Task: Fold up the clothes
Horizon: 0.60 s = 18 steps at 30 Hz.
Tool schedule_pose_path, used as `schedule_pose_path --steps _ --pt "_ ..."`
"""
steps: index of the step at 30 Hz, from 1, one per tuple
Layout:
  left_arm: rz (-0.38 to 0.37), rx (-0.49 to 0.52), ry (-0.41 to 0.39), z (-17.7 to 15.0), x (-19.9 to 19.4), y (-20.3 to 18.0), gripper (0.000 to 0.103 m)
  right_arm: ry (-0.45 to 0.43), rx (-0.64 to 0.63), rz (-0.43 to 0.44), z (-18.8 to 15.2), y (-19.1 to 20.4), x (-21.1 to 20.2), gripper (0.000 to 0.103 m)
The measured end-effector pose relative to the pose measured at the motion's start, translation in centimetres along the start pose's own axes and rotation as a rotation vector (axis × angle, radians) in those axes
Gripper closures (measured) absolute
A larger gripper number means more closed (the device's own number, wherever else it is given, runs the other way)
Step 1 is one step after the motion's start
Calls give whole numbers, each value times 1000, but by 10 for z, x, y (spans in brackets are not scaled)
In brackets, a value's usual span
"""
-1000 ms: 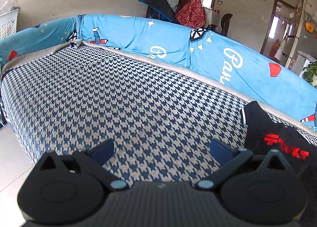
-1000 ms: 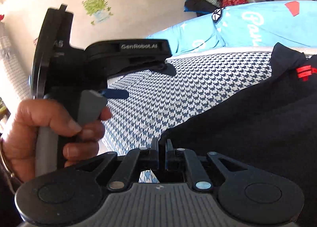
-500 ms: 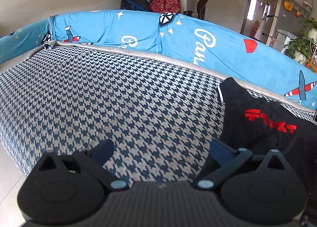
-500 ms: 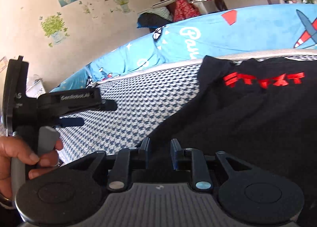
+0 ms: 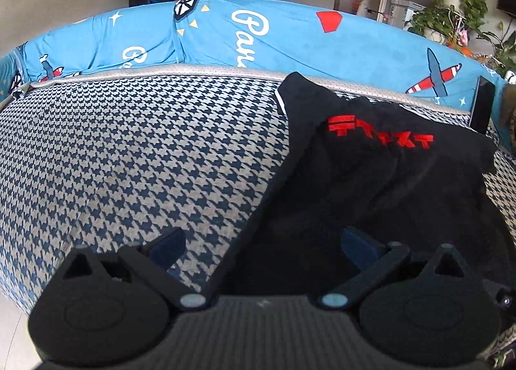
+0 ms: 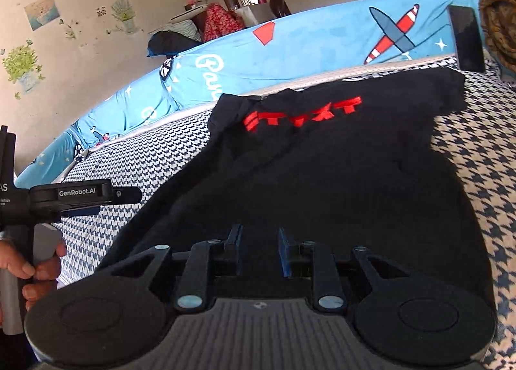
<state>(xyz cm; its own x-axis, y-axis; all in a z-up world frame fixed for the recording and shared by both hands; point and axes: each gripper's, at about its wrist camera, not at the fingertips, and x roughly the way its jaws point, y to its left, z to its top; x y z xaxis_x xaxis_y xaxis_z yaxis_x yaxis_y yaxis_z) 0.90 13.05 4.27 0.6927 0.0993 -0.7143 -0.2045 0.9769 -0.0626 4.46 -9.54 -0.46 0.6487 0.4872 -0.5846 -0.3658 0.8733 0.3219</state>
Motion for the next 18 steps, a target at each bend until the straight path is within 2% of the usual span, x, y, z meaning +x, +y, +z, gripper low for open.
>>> schedule_pose_path --steps 3,10,18 --pt "-17 32 8 -6 0 -12 0 18 -33 -37 -14 -1 -12 80" --pt "-57 22 57 -14 8 -22 0 47 -341 -110 -48 23 -19 80" --pt "-71 -8 115 -20 21 -24 0 100 -460 -129 -65 28 -11 80"
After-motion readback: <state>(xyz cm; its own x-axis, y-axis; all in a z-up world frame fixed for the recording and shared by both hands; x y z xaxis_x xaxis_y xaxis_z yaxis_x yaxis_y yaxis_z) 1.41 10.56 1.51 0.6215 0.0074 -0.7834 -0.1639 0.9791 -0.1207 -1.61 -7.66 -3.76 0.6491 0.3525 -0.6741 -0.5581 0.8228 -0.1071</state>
